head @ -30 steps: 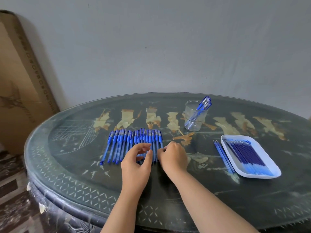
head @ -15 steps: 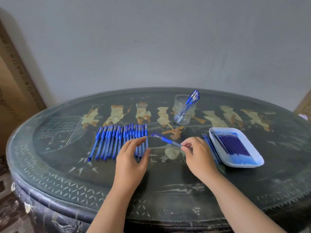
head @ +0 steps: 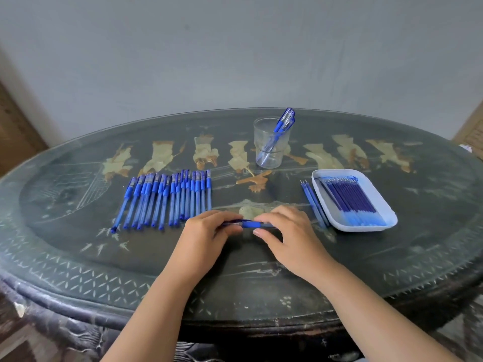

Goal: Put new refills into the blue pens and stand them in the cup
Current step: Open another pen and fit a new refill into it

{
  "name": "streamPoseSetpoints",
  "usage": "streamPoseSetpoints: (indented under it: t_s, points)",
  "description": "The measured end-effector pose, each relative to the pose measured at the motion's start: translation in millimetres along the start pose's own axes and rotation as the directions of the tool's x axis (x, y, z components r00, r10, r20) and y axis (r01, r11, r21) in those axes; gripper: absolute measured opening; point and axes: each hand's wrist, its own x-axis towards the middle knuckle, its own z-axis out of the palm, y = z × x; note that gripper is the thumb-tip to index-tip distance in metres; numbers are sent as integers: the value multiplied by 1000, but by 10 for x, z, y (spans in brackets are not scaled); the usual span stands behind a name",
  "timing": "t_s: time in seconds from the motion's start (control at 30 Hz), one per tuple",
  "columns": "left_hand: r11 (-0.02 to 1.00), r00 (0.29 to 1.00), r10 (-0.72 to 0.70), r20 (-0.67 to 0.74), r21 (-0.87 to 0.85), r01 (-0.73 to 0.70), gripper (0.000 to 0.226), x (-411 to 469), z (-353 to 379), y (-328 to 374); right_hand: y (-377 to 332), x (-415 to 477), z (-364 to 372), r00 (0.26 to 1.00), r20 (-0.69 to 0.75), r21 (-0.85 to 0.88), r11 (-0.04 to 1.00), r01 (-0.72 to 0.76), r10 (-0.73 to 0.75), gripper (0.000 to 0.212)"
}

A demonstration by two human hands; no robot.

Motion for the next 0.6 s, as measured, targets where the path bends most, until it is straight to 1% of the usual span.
streamPoseSetpoints:
  t_s: [0.07, 0.1, 0.33, 0.37, 0.47, 0.6]
  points:
    - [1000, 1000, -5, 19, -2, 5, 23, 0, 15, -2, 2, 4, 44, 1000, -19, -22, 1000, 21, -22, 35]
    - [1000, 1000, -10, 28, -1, 10, 22, 3, 18, 2, 13, 7, 57, 999, -26, -28, 999, 33, -34, 36]
    - [998, 998, -36, 48, 53, 33, 13, -3, 45, 47, 21, 6, 67, 973, -116, -151, 972, 179, -197, 23]
    - [998, 998, -35, 48, 58, 32, 15, -3, 49, 47, 16, 6, 59, 969, -126, -169, 967, 188, -211, 23]
    - [999, 998, -37, 56, 37, 35, 30, -7, 63, 21, -2, 0, 37, 963, -125, -220, 953, 208, -239, 24]
    - [997, 994, -77, 72, 8, 77, 32, -15, 45, 37, -26, -7, 22, 959, -120, -246, 944, 222, -257, 23]
